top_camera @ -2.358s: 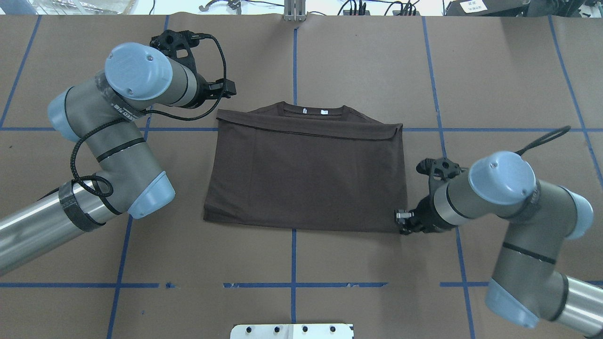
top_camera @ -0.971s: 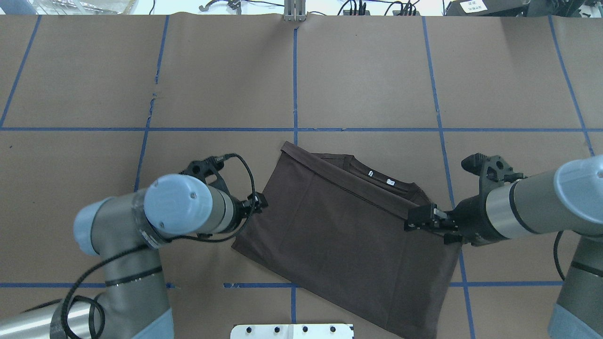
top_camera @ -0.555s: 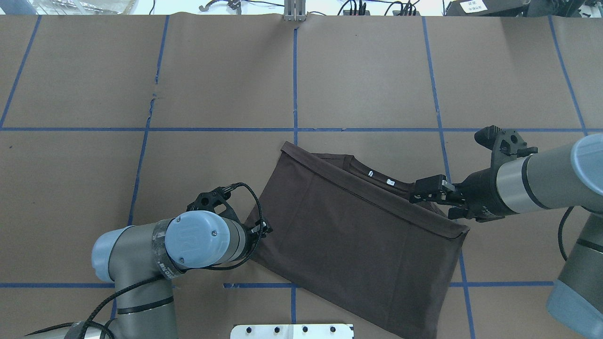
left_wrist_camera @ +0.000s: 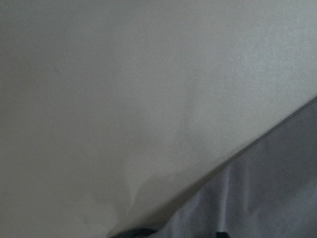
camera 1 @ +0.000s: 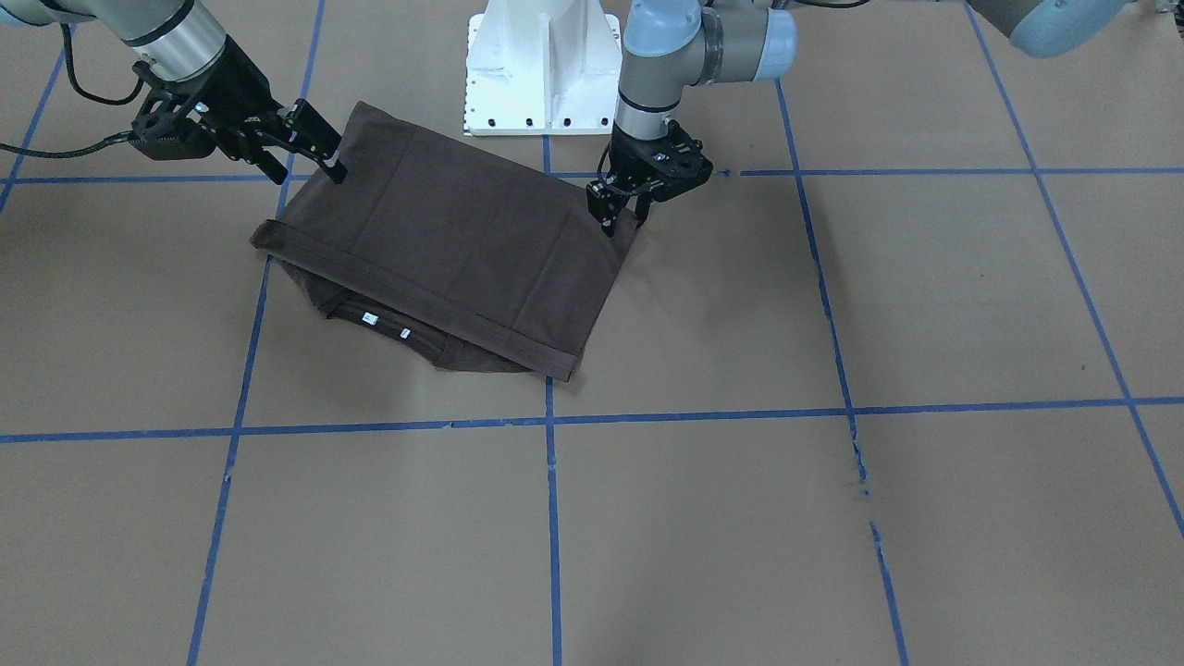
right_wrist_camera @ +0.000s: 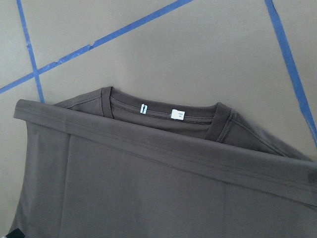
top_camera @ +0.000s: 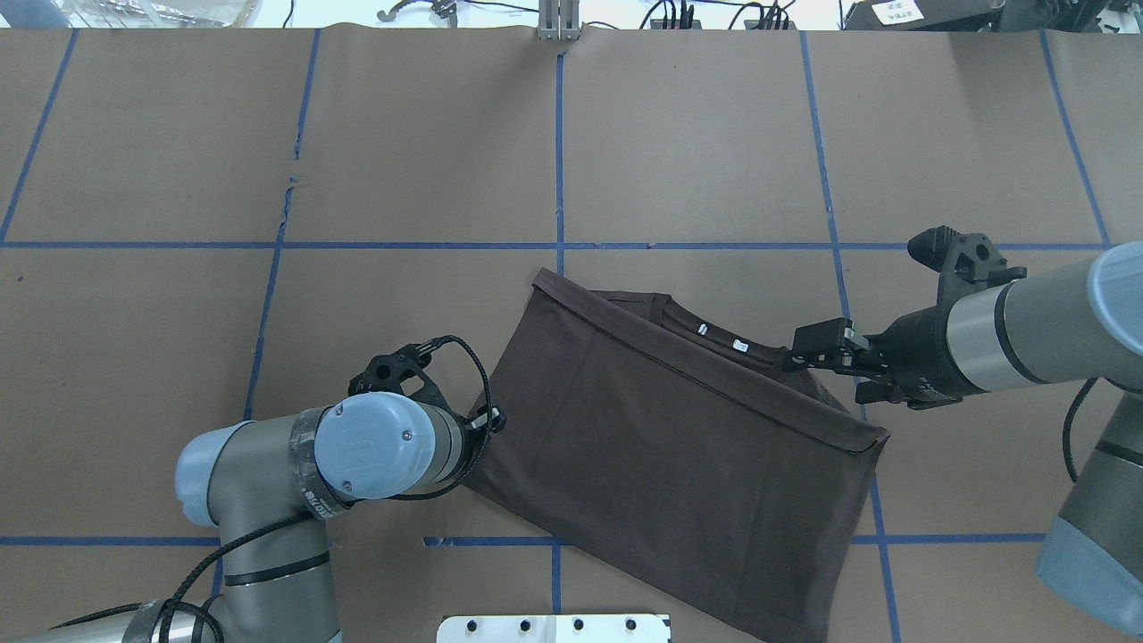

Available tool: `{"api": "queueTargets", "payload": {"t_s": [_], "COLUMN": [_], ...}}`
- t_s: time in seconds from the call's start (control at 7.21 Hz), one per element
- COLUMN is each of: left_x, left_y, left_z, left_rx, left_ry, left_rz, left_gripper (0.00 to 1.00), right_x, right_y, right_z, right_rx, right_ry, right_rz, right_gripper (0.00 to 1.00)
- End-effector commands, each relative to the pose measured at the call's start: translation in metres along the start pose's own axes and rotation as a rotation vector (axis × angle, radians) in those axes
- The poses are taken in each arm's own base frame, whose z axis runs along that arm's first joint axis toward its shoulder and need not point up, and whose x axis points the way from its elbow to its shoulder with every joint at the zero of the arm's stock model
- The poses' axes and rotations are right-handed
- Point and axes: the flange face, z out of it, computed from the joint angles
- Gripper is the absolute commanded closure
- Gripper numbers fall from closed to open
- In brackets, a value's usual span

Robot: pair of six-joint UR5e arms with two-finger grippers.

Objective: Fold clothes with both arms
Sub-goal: 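Fold the shirt with the left gripper toward the right gripper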

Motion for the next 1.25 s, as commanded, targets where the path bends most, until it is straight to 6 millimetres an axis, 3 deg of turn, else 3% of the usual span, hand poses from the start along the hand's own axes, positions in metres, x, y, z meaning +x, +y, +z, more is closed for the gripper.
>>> {"api": "queueTargets", "payload": {"t_s": [0.0,0.42,0.55,0.69,1.11], "left_x": [-0.001,0.006,0.012,0.019,0.066], "left_y": [-0.005,-0.037,-0.069,-0.096,-0.248], "left_z": [0.002,-0.005,-0.006,0.006,0.038], "left_rx": [0.013,0.050,0.090,0.127,0.275], "left_ry": [-0.004,0.001,0.008,-0.012,0.045], "left_rz": [-0.003,-0.019,-0.049,0.014,0.087], "left_gripper": [1.00,1.00,1.00,1.00,1.00], "right_x": [0.001,0.001,0.001,0.003,0.002], "right_y": [-0.001,-0.001,-0.001,-0.003,-0.003], "right_z": [0.001,0.001,0.001,0.004,0.005], "right_rx": [0.001,0.001,0.000,0.000,0.001], "right_ry": [0.002,0.002,0.002,0.009,0.009], "right_rz": [0.001,0.002,0.002,0.006,0.005], "right_gripper": [0.00,0.00,0.00,0.00,0.00]}}
